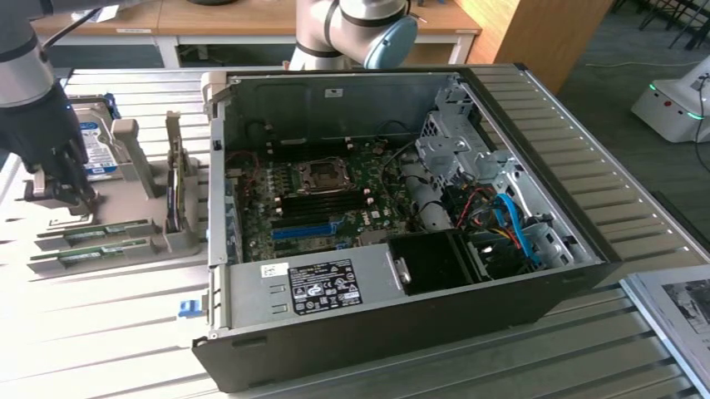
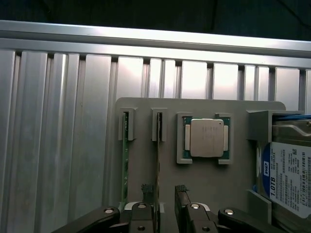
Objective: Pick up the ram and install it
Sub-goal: 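Pick up the ram and move it above insertion slot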
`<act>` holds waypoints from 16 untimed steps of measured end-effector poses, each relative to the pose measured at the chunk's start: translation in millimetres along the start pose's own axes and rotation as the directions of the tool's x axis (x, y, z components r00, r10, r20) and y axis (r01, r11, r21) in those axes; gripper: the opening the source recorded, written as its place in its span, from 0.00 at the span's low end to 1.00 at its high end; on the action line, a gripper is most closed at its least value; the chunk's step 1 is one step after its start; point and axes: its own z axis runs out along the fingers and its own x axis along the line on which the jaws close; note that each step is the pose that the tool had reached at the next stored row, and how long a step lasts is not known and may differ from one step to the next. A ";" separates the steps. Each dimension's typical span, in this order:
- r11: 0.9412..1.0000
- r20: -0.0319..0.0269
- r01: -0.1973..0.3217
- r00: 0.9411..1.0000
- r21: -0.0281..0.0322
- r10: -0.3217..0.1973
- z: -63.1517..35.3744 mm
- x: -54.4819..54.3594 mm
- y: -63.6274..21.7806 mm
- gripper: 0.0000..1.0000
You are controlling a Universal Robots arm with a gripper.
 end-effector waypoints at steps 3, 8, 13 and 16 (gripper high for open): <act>1.000 0.000 0.000 1.000 0.000 0.000 3.1 0.0 -0.1 0.31; 1.000 -0.001 0.000 1.000 0.000 0.000 4.4 0.1 -0.2 0.31; 1.000 -0.001 0.000 1.000 0.000 0.000 4.6 0.5 -0.1 0.31; 1.000 -0.001 0.000 1.000 0.000 0.000 4.5 2.4 0.3 0.31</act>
